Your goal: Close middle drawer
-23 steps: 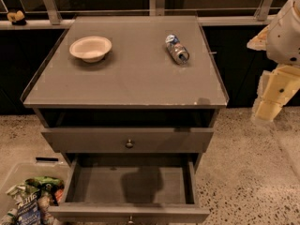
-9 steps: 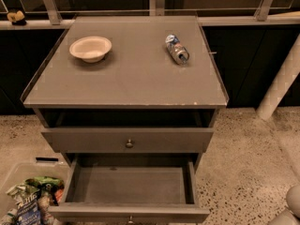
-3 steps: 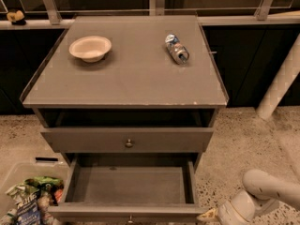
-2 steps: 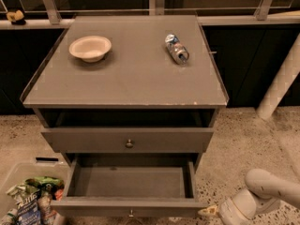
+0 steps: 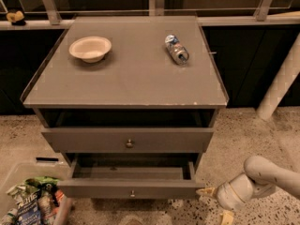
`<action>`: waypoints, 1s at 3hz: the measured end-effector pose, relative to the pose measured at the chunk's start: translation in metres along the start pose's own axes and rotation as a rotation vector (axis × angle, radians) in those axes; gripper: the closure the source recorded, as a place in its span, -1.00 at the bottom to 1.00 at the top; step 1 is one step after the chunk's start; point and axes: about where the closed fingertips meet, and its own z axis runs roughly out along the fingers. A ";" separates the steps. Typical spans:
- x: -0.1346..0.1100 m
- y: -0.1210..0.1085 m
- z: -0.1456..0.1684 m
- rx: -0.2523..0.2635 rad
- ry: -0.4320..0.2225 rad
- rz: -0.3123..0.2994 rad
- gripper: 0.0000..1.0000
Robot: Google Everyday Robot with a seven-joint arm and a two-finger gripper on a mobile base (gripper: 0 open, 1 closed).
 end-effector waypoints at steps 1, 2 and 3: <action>-0.030 -0.039 -0.010 -0.015 -0.006 -0.033 -1.00; -0.040 -0.057 -0.019 0.002 0.000 -0.060 -1.00; -0.040 -0.057 -0.019 0.002 0.000 -0.060 -1.00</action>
Offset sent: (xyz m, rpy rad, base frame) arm 0.0354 0.0137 0.0128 0.0133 -0.0093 0.0241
